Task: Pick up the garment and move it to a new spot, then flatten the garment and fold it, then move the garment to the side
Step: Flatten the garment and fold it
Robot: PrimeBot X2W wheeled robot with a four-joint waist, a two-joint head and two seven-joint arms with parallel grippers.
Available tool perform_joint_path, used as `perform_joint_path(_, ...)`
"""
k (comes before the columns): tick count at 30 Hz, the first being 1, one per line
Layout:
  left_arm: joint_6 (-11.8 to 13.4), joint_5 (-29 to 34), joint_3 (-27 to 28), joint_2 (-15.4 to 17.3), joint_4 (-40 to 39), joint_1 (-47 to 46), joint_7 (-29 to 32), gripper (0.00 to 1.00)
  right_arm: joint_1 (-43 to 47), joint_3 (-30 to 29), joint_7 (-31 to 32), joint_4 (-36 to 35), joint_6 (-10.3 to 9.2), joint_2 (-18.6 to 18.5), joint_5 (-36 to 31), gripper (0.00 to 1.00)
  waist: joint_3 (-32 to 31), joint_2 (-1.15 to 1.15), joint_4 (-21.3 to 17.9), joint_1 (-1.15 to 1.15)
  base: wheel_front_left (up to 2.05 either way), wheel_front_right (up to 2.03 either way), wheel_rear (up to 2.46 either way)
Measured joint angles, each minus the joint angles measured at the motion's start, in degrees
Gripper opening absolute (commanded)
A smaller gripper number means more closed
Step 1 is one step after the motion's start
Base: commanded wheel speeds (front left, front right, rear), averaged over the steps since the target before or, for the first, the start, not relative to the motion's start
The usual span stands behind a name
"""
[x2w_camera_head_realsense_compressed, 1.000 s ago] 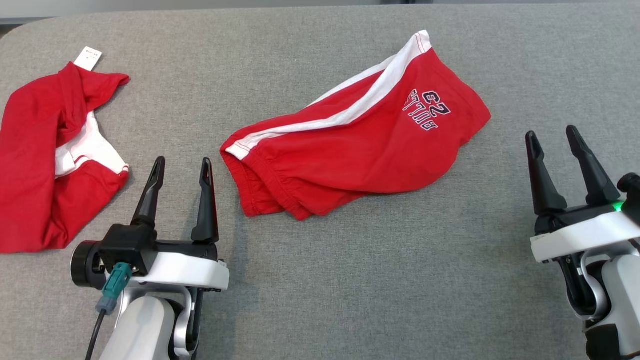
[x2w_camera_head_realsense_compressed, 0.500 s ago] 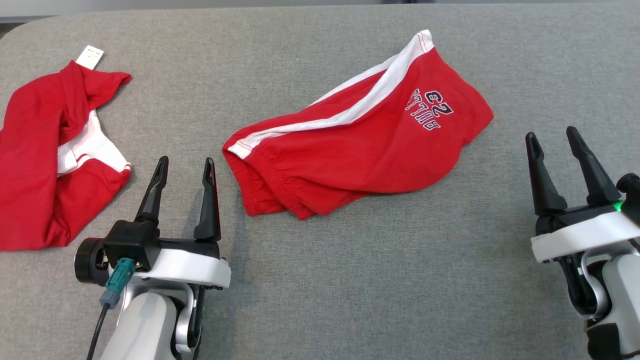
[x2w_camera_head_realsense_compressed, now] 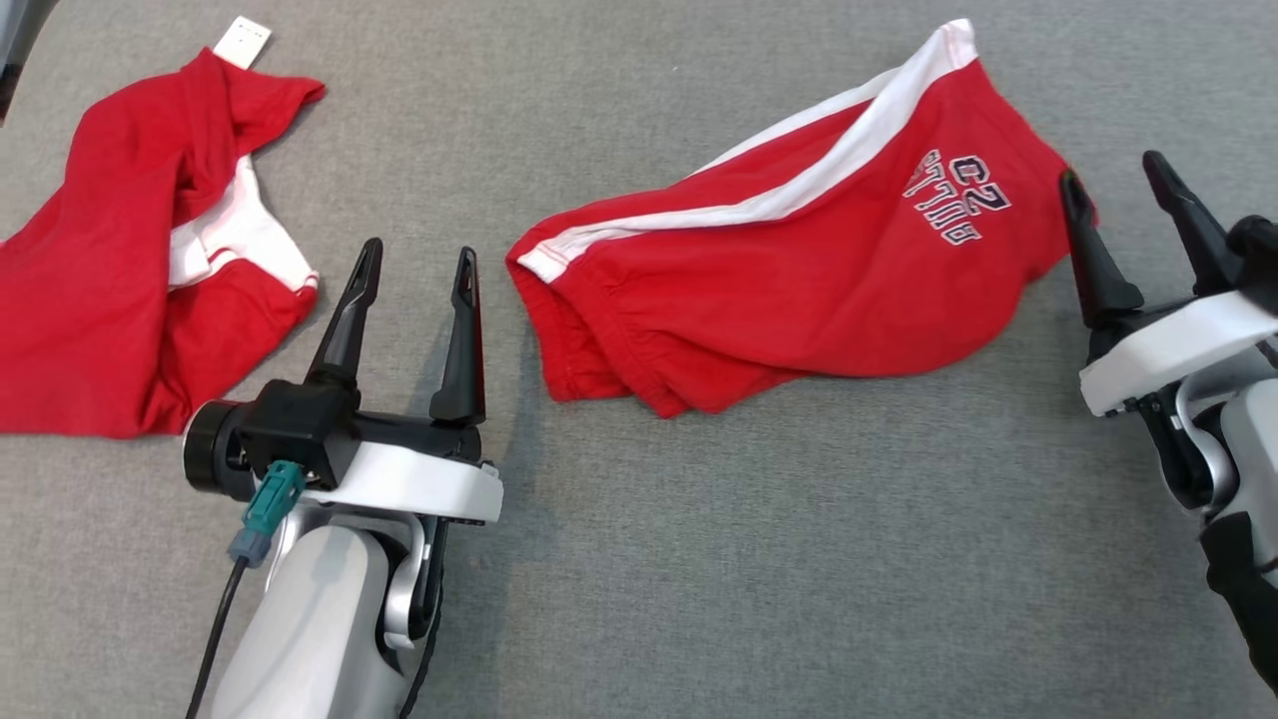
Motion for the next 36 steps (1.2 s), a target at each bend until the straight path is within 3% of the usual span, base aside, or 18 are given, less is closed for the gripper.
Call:
perform_joint_path(6,-0.1,0.1,-0.1,-0.8,0.0,-0.6,0.0,1.00,-4.5,5.2,3.8,9.7,0.01,-0.3,2.4,1.00,1.5,0.00,1.8,0.00,0.00,0.00,0.00)
perform_joint_path(12,-0.1,0.1,0.3,-1.0,0.8,-0.6,0.0,1.00,-8.2,9.7,8.1,13.6,-0.01,-0.2,6.9,1.00,2.0,0.00,1.8,0.00,0.00,0.00,0.00)
perform_joint_path(13,-0.1,0.1,0.4,-1.0,0.8,-0.6,0.0,1.00,-8.6,10.5,8.3,13.7,-0.01,-0.2,7.9,0.41,2.0,0.00,1.7,0.00,0.00,0.00,0.00)
perform_joint_path(14,-0.2,0.1,0.5,-1.0,0.9,-0.6,0.0,1.00,-8.9,11.2,8.5,13.8,-0.01,-0.3,8.8,0.00,2.0,0.00,1.6,0.00,0.00,0.00,0.00)
perform_joint_path(18,-0.2,0.4,0.8,-1.1,1.0,-0.6,0.0,1.00,-9.1,13.7,8.5,13.5,0.01,0.0,12.2,0.00,1.7,0.00,1.2,0.00,0.00,0.00,0.00)
perform_joint_path(26,-0.4,1.1,2.1,-1.2,1.0,-0.2,0.0,1.00,-5.3,13.2,1.9,12.4,0.02,0.3,16.9,0.00,0.5,0.00,-0.5,0.00,0.00,0.00,0.00)
perform_joint_path(32,-0.9,1.4,3.0,-1.0,1.3,1.2,0.0,1.00,2.7,9.2,-0.4,8.2,0.02,0.7,19.1,0.00,-1.0,0.00,-2.9,0.00,0.00,0.00,0.00)
perform_joint_path(36,-1.1,1.5,3.4,-0.8,1.4,2.2,0.0,1.00,8.7,3.4,-0.5,4.1,0.02,1.8,18.7,0.00,-2.1,0.00,-4.6,0.00,0.00,0.00,0.00)
